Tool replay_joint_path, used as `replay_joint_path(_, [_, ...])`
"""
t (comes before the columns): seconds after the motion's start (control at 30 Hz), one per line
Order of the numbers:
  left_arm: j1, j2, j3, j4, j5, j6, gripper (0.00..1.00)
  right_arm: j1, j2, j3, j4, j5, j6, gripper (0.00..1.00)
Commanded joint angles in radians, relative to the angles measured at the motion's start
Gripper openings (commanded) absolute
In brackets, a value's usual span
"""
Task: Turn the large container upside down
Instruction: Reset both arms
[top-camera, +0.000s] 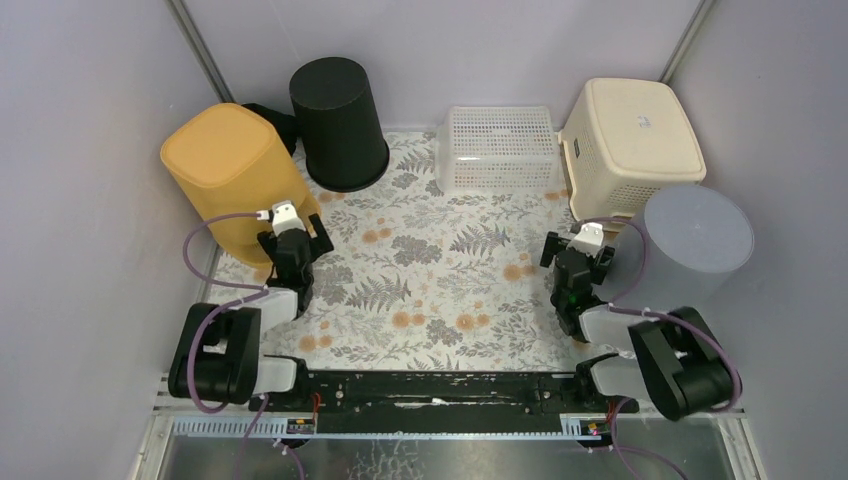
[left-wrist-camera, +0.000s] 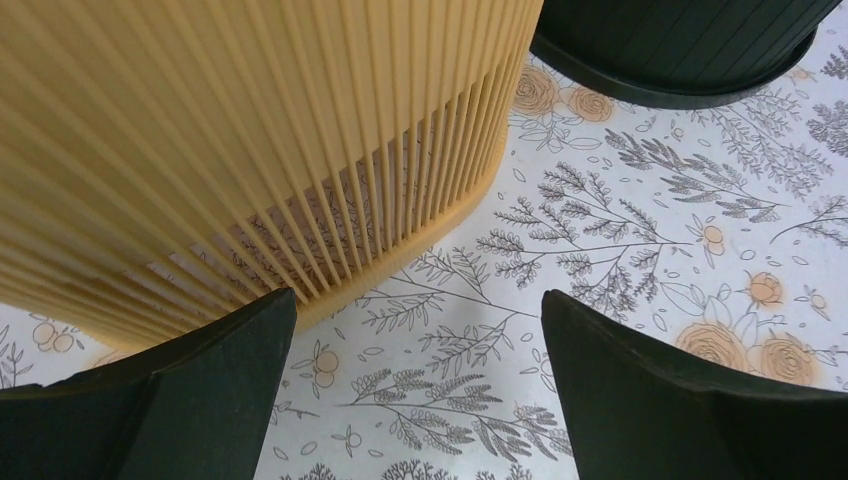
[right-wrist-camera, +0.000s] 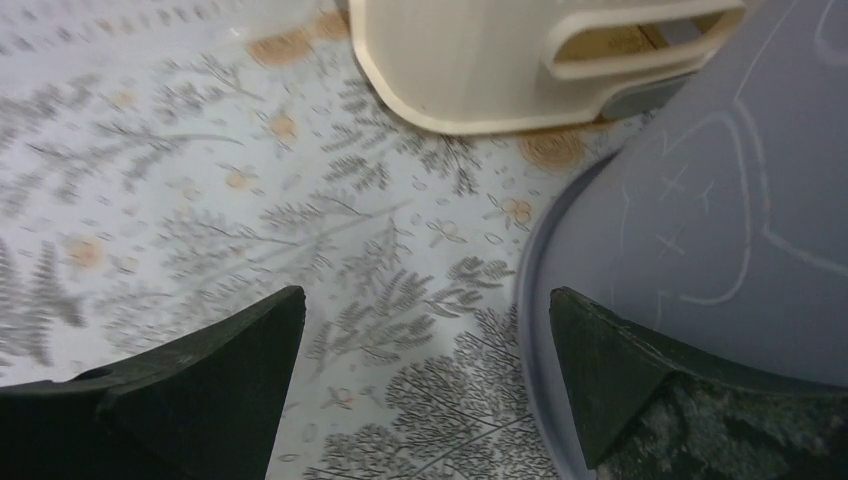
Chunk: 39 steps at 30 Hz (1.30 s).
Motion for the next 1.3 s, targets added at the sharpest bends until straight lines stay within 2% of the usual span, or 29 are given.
replay_joint_path(0.0, [0.039,0.073,-0.035,0.316,0.027,0.064,1.0,-0.025,0.103,0.003,0.261,0.083,-0.056,0.99])
replay_joint_path(0.03, [0.053,0.078,-0.031,0.316,0.058,0.059,1.0,-0.026,0.119,0.023,0.252,0.095,-0.07,0.99])
replay_joint_path(0.1, [0.069,0.09,-0.025,0.324,0.095,0.063,1.0,-0.036,0.165,-0.013,0.432,0.083,-0.158,0.99])
replay_joint_path(0.23, [0.081,0.075,-0.074,0.398,0.099,0.052,1.0,-0.086,0.283,-0.081,0.712,0.015,-0.185,0.99])
replay_joint_path(0.27, [0.094,0.1,-0.115,0.544,0.125,0.049,1.0,-0.092,0.306,-0.067,0.715,0.014,-0.201,0.99])
replay_joint_path(0.3, [0.112,0.118,-0.147,0.602,0.148,0.048,1.0,-0.093,0.281,-0.047,0.624,0.002,-0.181,0.99])
replay_joint_path(0.33, [0.119,0.106,-0.127,0.536,0.154,0.041,1.0,-0.108,0.246,-0.024,0.506,-0.023,-0.143,0.99])
replay_joint_path(0.37, [0.12,0.112,-0.11,0.511,0.162,0.044,1.0,-0.134,0.23,-0.019,0.469,-0.067,-0.121,0.99])
replay_joint_path(0.47, [0.116,0.117,-0.114,0.524,0.212,0.067,1.0,-0.146,0.255,-0.052,0.578,-0.131,-0.138,0.99])
replay_joint_path(0.6, [0.116,0.225,-0.179,0.774,0.409,0.146,1.0,-0.154,0.244,-0.056,0.556,-0.176,-0.134,0.99])
replay_joint_path(0.63, [0.117,0.229,-0.169,0.759,0.424,0.147,1.0,-0.165,0.248,-0.05,0.554,-0.201,-0.131,0.99])
replay_joint_path(0.67, [0.117,0.208,-0.144,0.661,0.413,0.147,1.0,-0.182,0.247,-0.039,0.525,-0.231,-0.122,0.99])
replay_joint_path(0.7, [0.118,0.219,-0.125,0.651,0.417,0.147,1.0,-0.208,0.244,-0.032,0.477,-0.292,-0.102,0.99])
replay_joint_path(0.73, [0.117,0.231,-0.118,0.66,0.427,0.15,1.0,-0.232,0.269,-0.041,0.51,-0.366,-0.096,0.99])
replay_joint_path(0.77, [0.117,0.222,-0.112,0.629,0.432,0.152,1.0,-0.237,0.322,-0.045,0.611,-0.376,-0.124,0.99])
replay_joint_path(0.8, [0.117,0.222,-0.11,0.623,0.431,0.153,1.0,-0.237,0.324,-0.036,0.6,-0.372,-0.111,0.99])
replay_joint_path(0.87, [0.117,0.227,-0.114,0.643,0.43,0.153,1.0,-0.247,0.275,0.001,0.427,-0.374,-0.082,0.99])
replay_joint_path(0.93, [0.117,0.227,-0.112,0.639,0.428,0.153,1.0,-0.253,0.312,-0.013,0.524,-0.38,-0.092,0.99])
replay_joint_path(1.0, [0.117,0.228,-0.11,0.636,0.428,0.153,1.0,-0.253,0.289,0.0,0.453,-0.384,-0.083,0.99])
replay_joint_path(1.13, [0.116,0.227,-0.11,0.636,0.427,0.153,1.0,-0.253,0.3,-0.018,0.518,-0.388,-0.096,0.99])
replay_joint_path(1.27, [0.116,0.228,-0.109,0.636,0.428,0.154,1.0,-0.254,0.296,-0.018,0.507,-0.419,-0.102,0.99])
